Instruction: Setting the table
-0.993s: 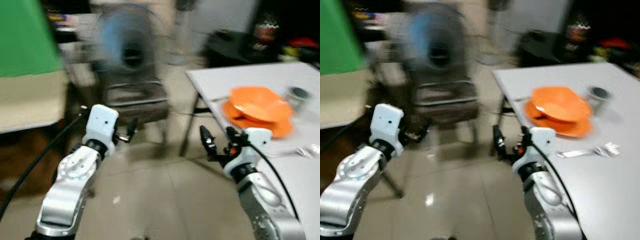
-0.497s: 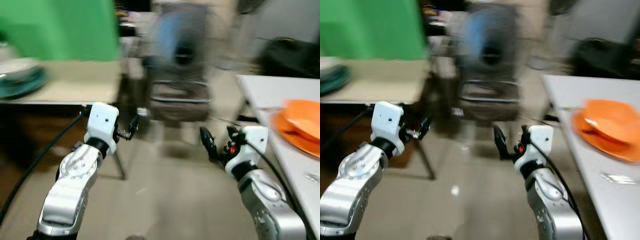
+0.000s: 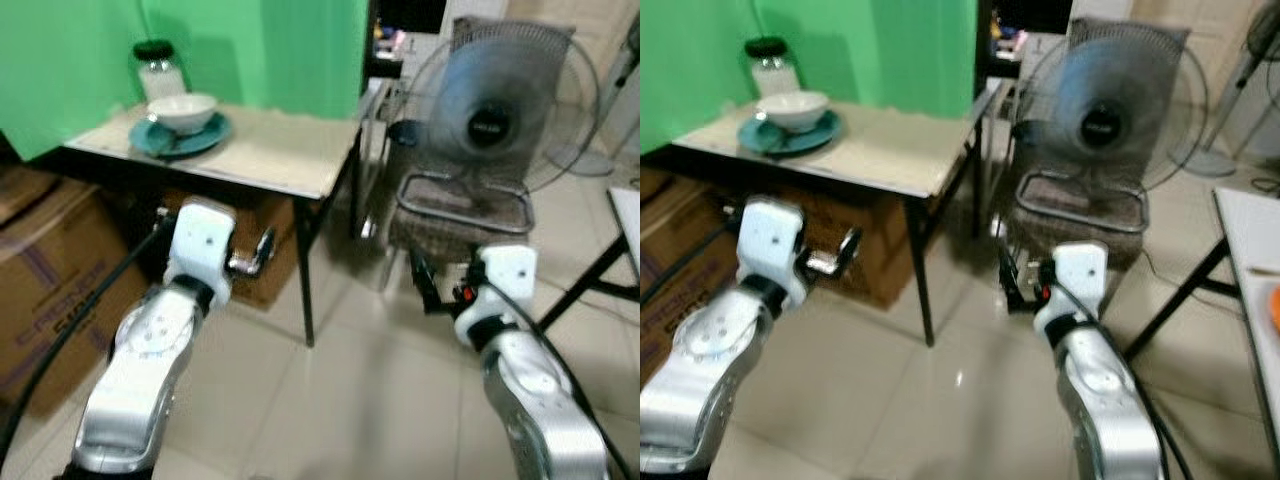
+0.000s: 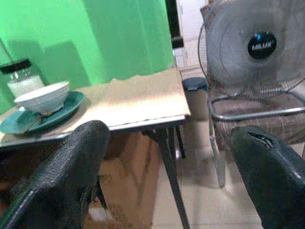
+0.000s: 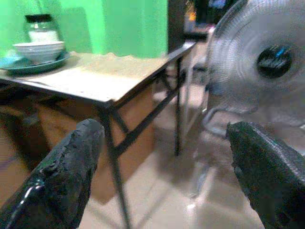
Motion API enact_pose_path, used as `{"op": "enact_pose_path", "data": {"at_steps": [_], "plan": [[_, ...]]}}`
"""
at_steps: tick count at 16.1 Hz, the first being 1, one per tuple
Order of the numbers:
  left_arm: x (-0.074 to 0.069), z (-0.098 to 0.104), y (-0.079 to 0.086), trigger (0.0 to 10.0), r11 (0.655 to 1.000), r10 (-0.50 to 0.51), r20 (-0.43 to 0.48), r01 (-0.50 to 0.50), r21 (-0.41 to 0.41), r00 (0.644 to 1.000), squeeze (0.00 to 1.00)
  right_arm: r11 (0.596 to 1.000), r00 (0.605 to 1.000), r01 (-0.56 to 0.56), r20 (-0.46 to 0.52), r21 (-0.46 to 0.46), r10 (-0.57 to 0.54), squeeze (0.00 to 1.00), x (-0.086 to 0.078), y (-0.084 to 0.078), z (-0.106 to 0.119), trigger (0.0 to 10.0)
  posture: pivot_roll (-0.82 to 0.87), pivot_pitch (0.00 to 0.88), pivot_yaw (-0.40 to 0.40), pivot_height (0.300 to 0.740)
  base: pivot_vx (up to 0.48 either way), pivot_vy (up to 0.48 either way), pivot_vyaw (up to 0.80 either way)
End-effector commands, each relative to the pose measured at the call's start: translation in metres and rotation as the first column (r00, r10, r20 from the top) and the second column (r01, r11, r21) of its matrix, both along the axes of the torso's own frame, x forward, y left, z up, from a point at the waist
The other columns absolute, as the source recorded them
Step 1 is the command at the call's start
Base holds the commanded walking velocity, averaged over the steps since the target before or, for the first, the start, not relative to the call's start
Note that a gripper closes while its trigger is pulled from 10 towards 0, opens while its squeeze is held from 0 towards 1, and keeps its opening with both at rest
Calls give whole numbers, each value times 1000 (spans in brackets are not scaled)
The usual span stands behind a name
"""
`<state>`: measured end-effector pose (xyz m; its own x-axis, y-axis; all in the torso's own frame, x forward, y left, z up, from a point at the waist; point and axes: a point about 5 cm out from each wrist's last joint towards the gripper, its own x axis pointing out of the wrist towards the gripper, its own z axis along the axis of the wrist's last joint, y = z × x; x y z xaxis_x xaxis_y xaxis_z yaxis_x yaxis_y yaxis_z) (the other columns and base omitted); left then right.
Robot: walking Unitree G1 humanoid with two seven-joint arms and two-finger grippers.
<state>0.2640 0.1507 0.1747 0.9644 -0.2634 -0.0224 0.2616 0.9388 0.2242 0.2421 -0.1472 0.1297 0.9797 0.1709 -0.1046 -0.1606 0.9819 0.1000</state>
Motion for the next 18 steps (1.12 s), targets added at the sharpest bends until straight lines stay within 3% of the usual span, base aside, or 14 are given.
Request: {"op": "enact_pose_path", "data": {"at_steps": [1, 5, 11, 18], "plan": [[-2, -3, 3, 10000, 1000, 10, -16, -10, 1, 1000, 0, 998, 999, -42, -11, 47, 42, 1000, -1, 6, 0, 10000, 75, 0, -11, 740, 0, 0, 800], [-5, -4, 6, 10000, 1000, 8, -25, -8, -7, 1000, 0, 990, 998, -65, -9, 127, 67, 1000, -2, 11, -2, 10000, 87, 0, -16, 740, 135, 0, 155], [-6, -3, 6, 10000, 1000, 7, -24, -7, -11, 1000, 0, 988, 995, -101, 2, 113, 101, 1000, 1, 12, 1, 10000, 91, 0, -20, 740, 302, 0, 620], [-7, -2, 9, 10000, 1000, 2, -24, -2, 1, 1000, 0, 993, 999, -45, -2, 110, 46, 1000, 7, 8, 1, 10000, 104, 0, -32, 740, 307, 0, 0]]}}
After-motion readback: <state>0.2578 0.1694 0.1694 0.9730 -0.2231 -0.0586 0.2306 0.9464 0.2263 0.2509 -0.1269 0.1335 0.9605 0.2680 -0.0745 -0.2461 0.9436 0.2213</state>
